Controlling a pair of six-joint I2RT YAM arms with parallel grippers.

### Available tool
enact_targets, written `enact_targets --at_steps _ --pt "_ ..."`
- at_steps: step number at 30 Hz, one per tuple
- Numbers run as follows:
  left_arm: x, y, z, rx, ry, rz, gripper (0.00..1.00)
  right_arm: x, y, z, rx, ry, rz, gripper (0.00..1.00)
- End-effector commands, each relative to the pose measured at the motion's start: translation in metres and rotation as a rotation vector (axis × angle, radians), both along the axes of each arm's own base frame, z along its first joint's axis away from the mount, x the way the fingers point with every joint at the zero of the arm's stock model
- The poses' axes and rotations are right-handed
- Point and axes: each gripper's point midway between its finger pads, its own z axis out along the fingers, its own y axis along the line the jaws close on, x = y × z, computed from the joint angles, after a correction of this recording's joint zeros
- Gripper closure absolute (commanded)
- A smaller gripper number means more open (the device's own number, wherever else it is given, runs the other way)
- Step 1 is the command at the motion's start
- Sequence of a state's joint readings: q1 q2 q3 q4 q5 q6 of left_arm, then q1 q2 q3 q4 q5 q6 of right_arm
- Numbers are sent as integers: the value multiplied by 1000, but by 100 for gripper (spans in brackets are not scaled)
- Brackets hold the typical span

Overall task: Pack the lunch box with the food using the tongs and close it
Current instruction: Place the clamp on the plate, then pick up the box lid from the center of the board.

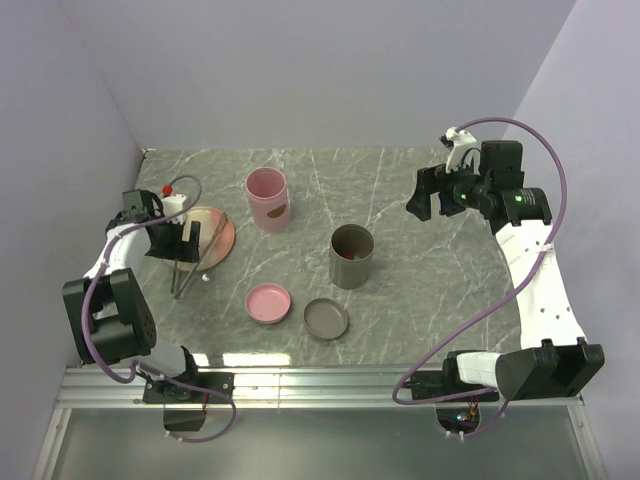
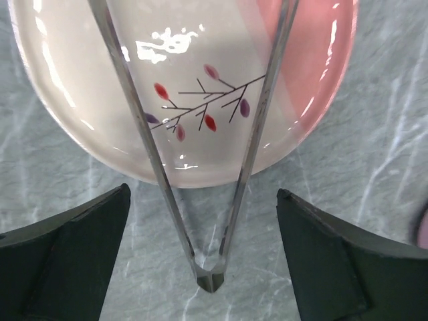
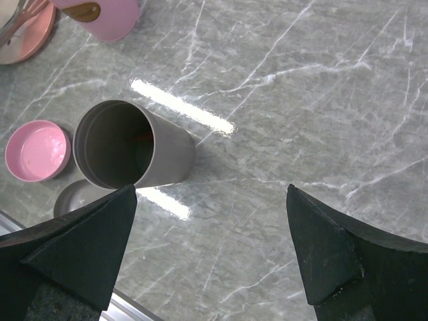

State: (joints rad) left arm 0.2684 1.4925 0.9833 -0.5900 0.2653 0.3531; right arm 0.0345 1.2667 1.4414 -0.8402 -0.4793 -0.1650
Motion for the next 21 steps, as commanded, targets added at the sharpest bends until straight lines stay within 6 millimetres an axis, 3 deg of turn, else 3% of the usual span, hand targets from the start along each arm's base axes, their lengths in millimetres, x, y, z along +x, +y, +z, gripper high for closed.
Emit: enact_targets --at_steps 1,6,9,12,14,19,21 --pt "15 -3 46 -8 -101 -14 2 -4 1 17 -5 -61 32 0" --pt "18 -18 80 -92 -130 -21 1 -12 9 28 -32 -103 100 0" --pt "20 -35 115 -211 -200 -66 0 -16 19 34 -76 -136 148 0" --pt "21 -32 152 -313 -316 -55 1 -23 42 37 -146 -189 226 0" --pt "19 -35 168 -357 -364 -75 1 -28 67 37 -200 -228 293 0" --pt "7 -34 193 -420 -432 -98 1 -45 131 17 -281 -224 520 0" --pt "0 -36 202 -436 -466 -102 1 -49 146 13 -297 -230 568 0"
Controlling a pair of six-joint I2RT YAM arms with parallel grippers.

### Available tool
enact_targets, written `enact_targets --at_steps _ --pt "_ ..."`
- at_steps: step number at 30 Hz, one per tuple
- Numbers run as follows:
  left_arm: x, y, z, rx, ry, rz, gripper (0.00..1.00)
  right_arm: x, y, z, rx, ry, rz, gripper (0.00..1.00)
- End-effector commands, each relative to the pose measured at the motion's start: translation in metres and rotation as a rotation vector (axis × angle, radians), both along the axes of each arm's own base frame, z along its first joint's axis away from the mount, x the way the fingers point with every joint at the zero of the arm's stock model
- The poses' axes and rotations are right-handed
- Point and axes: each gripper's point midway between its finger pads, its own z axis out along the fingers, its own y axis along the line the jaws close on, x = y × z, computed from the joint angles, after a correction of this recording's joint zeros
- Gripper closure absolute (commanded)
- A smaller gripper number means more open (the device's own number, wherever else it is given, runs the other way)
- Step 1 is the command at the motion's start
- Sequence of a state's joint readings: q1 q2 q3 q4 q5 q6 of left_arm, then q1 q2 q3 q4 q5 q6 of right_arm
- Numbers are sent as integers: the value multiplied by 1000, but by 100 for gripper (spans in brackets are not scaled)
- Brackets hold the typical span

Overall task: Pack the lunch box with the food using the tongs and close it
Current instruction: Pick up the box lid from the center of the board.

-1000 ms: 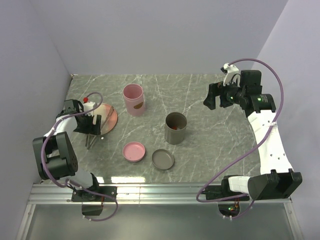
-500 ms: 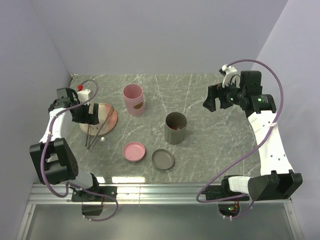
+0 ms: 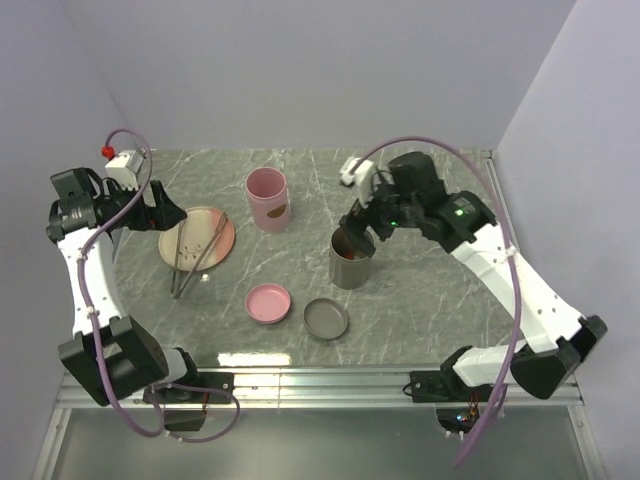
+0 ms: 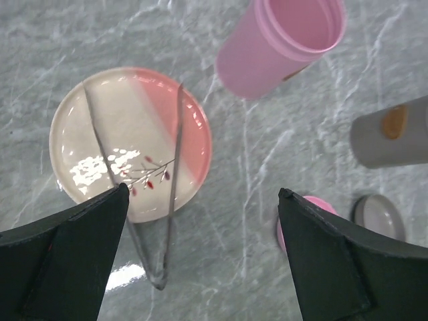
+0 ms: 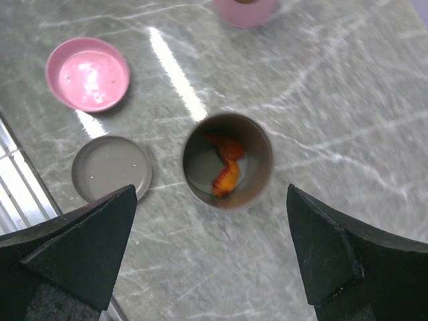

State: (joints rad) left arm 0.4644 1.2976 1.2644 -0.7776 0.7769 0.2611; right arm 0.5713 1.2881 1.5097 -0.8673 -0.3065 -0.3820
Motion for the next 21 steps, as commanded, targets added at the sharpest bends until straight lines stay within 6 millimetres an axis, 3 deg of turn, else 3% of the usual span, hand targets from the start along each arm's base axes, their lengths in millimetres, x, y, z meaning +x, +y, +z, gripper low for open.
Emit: enact_targets --at_steps 1,4,5,9,13,14,18,21 --pt "-13 -19 40 -61 -127 -62 1 -1 30 -4 -70 -60 93 0" --pt "-18 -20 44 -45 -162 -42 1 -11 49 -11 -75 -71 161 0" --pt "-17 -18 57 -7 -229 -29 1 -15 53 -17 -87 -65 189 0" --pt "-25 -18 62 4 -277 36 1 -51 71 -46 -139 1 327 0" --pt "-38 -37 64 -20 -296 -76 1 -82 77 -78 -187 50 418 2" --pt "-45 -51 66 -66 -304 -153 1 -89 76 -90 -194 81 422 2" --pt "-65 -80 46 27 -352 -380 1 -99 74 -93 -170 99 426 1" --pt "-90 -117 14 125 -324 -598 2 -89 68 -75 -118 53 379 0"
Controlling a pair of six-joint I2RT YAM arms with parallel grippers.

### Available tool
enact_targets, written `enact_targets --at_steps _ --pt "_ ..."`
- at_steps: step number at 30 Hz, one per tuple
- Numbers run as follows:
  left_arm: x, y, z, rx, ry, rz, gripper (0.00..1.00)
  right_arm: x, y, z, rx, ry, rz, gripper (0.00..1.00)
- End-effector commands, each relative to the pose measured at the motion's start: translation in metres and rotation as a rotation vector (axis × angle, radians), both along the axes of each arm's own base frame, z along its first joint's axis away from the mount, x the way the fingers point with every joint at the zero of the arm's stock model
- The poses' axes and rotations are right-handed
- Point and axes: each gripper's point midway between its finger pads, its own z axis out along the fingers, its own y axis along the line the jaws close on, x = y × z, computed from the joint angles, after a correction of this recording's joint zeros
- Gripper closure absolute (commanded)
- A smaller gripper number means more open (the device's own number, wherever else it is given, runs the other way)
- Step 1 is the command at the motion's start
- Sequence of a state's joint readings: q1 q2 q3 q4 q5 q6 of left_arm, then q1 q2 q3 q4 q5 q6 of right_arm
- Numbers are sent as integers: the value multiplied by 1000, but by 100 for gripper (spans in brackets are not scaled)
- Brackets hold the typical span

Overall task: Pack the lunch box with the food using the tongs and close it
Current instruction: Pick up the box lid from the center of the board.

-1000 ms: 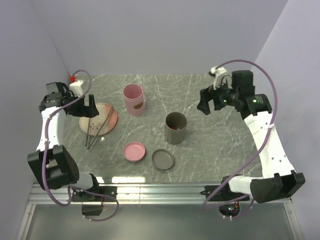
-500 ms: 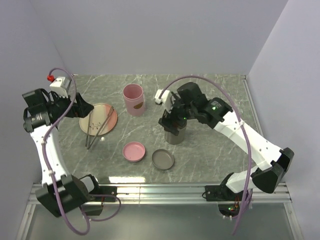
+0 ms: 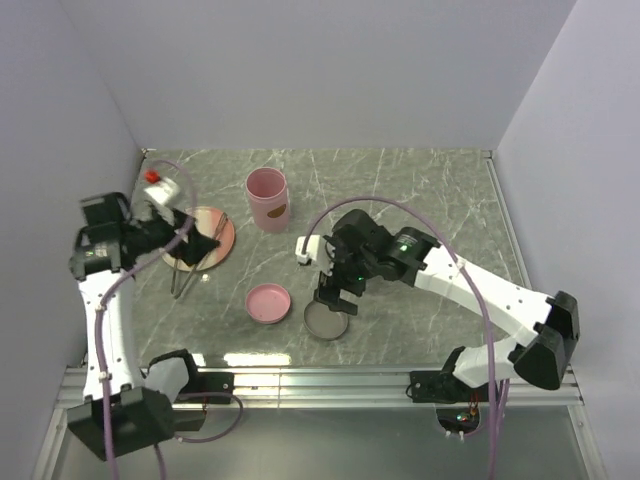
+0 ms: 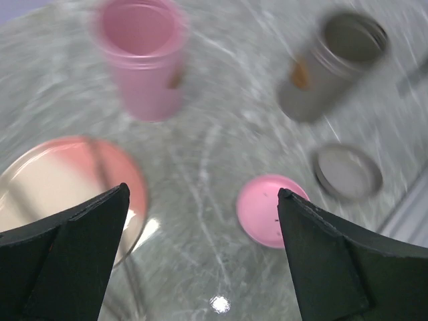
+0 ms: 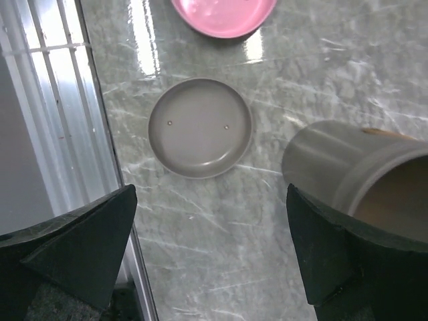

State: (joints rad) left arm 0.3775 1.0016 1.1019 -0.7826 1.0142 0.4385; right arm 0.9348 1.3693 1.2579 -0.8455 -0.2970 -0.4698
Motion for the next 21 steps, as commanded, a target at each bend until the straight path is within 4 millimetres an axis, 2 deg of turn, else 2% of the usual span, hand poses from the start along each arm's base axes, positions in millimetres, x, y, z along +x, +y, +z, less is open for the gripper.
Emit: enact_targets --at_steps 1,2,3,4,5,6,7,8,9,10,11,13,14,15,16,17,18,19,20,21 --pt "-37 -47 -23 133 -89 -286 3 19 -2 57 186 -95 -68 0" --pt "-44 -54 -30 159 -120 -337 3 22 -4 63 203 -94 -83 0" --pt "-57 -69 -48 165 -117 -421 4 27 -8 70 223 -93 -105 0" --pt "-66 -75 -52 197 -164 -470 5 32 -12 81 258 -92 -132 0" --pt "-68 -80 -56 239 -211 -511 6 41 -21 88 286 -79 -174 0" --pt "-77 -93 -71 269 -205 -576 7 46 -26 94 310 -80 -195 0" --pt "-78 -99 -74 293 -227 -605 10 49 -32 102 337 -90 -218 0" --pt "-85 -119 -79 301 -249 -692 12 54 -38 106 354 -90 -251 0" --pt "-88 -129 -83 314 -252 -732 13 64 -48 111 368 -103 -293 0" --pt "-85 -134 -100 370 -201 -752 15 67 -54 114 380 -105 -324 0" --pt "-103 -158 -104 389 -213 -873 16 74 -63 117 385 -111 -363 0" --pt "-110 -175 -124 456 -165 -953 20 78 -73 122 411 -95 -411 0" --pt "-124 -192 -123 462 -187 -1032 20 80 -77 124 426 -91 -434 0" --pt "-126 -201 -126 475 -186 -1061 21 86 -88 129 449 -103 -476 0" --pt "-127 -207 -139 513 -146 -1095 22 89 -95 128 456 -94 -512 0" --pt "-132 -220 -135 528 -172 -1145 23 94 -103 128 462 -96 -545 0" --pt "-134 -224 -138 545 -149 -1166 24 101 -118 128 468 -100 -599 0" --pt "-132 -230 -152 579 -95 -1191 25 106 -126 131 480 -99 -639 0" --pt "-132 -242 -144 587 -113 -1219 26 109 -132 132 491 -95 -661 0" --pt "-132 -245 -147 605 -96 -1236 29 110 -137 134 505 -94 -678 0"
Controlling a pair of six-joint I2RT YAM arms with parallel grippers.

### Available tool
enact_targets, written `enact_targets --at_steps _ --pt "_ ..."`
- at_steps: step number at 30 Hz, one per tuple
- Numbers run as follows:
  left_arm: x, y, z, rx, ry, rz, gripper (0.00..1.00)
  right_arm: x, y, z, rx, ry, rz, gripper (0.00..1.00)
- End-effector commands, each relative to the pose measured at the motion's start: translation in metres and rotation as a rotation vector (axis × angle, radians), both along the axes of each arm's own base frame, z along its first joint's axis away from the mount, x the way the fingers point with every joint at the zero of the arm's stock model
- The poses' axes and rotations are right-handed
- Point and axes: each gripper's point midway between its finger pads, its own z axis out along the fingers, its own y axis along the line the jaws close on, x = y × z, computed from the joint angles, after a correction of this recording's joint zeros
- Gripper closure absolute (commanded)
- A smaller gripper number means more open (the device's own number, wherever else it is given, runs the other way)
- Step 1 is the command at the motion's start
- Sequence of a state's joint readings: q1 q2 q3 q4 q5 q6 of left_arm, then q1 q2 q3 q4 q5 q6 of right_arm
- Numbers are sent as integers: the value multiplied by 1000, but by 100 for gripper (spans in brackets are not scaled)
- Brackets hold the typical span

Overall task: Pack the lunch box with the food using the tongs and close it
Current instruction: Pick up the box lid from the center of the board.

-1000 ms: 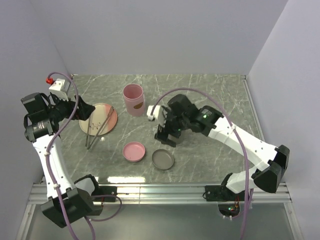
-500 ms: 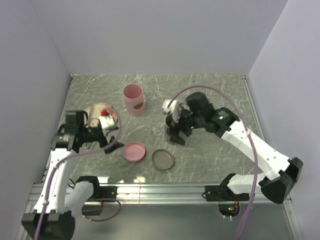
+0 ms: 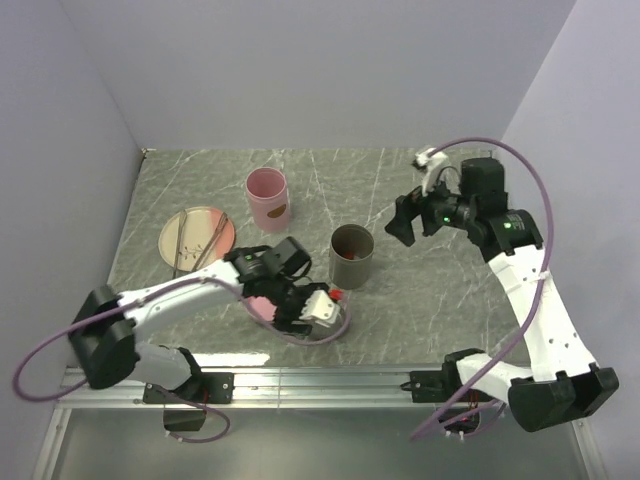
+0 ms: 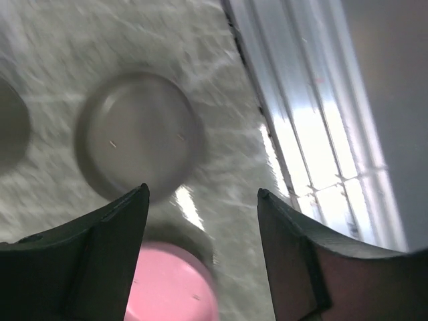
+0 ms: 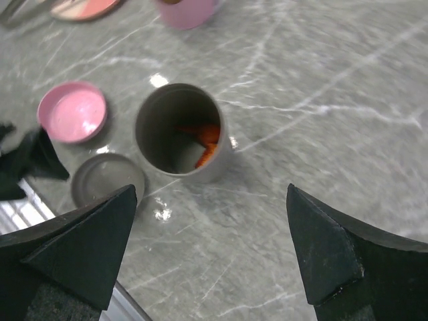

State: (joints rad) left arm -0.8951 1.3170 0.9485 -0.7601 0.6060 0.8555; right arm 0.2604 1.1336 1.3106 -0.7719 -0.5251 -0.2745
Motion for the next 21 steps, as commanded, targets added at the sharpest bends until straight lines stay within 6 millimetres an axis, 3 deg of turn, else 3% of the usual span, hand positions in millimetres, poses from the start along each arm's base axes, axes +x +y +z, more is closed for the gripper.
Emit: enact_targets --at_steps 1,4,11,18,21 --pt "17 -26 8 31 -83 -61 30 6 -20 27 111 -32 -76 0" --pt "18 -34 2 52 -137 -127 34 10 -32 31 149 -33 -110 0" --pt "1 -20 -31 165 -214 -309 40 18 -50 27 133 -34 -178 0" --pt "6 -18 -56 245 -220 -314 46 19 -53 24 124 -36 -184 0" --pt "8 -19 -63 258 -226 -320 50 22 -64 22 116 -39 -215 0"
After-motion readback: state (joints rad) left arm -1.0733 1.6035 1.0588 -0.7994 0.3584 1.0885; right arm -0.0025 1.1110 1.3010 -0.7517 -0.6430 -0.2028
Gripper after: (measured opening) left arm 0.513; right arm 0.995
